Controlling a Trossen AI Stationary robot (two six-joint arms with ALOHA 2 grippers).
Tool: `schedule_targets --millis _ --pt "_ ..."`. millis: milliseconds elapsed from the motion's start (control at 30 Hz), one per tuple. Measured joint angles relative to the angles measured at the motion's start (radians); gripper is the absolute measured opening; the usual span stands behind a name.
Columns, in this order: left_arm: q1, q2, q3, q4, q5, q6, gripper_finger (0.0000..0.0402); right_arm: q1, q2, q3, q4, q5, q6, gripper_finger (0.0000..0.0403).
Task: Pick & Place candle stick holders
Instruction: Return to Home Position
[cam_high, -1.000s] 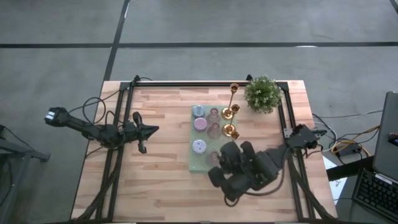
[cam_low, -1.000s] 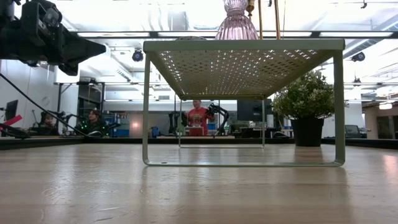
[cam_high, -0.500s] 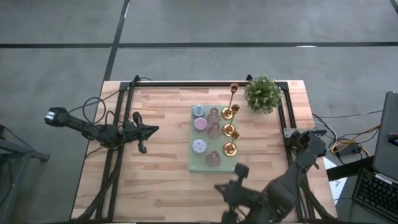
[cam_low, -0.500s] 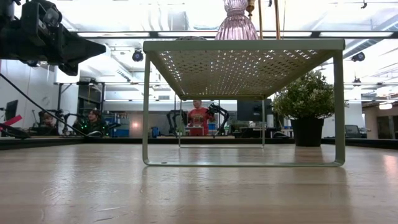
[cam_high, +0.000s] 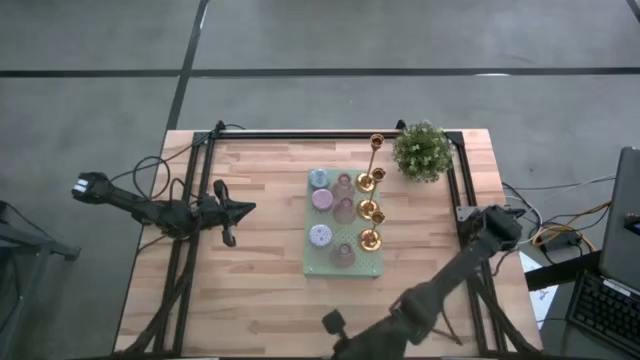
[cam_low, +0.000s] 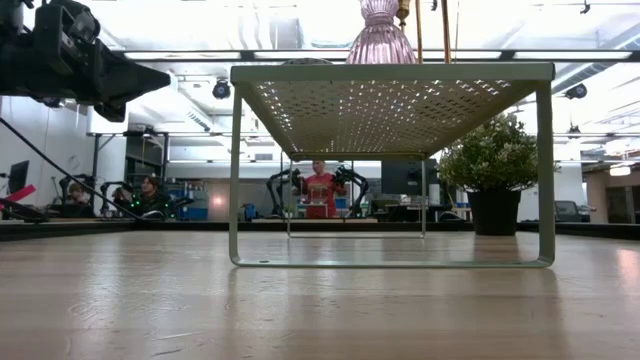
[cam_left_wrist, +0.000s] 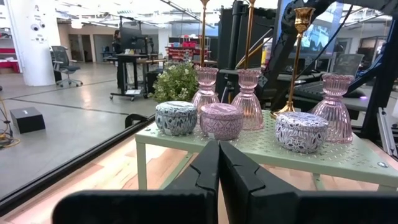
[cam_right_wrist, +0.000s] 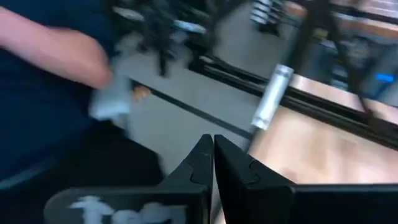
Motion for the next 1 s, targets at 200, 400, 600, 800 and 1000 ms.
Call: schedule_targets --millis 200,400,600,800,1000 --pt "0.0 0.0 0.0 -0.006 0.0 0.0 0.0014 -0.045 -0.093 -0.273 0.316 -0.127 -0.038 0.0008" --pt "0.0 0.0 0.0 -0.013 0.0 0.0 0.0014 -0.069 -0.207 -0.58 0.581 -0.196 -0.075 0.0008" --pt "0.0 0.0 0.0 -0.017 0.0 0.0 0.0014 -0.055 -0.314 -0.825 0.784 -0.199 0.006 0.0008" --pt "0.0 0.002 0.0 -0.026 0.0 0.0 0.0014 -0.03 -0.462 -1.028 0.818 -0.199 -0.054 0.0008" --pt "0.0 0.002 0.0 -0.027 0.0 0.0 0.0014 -0.029 -0.632 -1.205 0.872 -0.188 -0.008 0.0008"
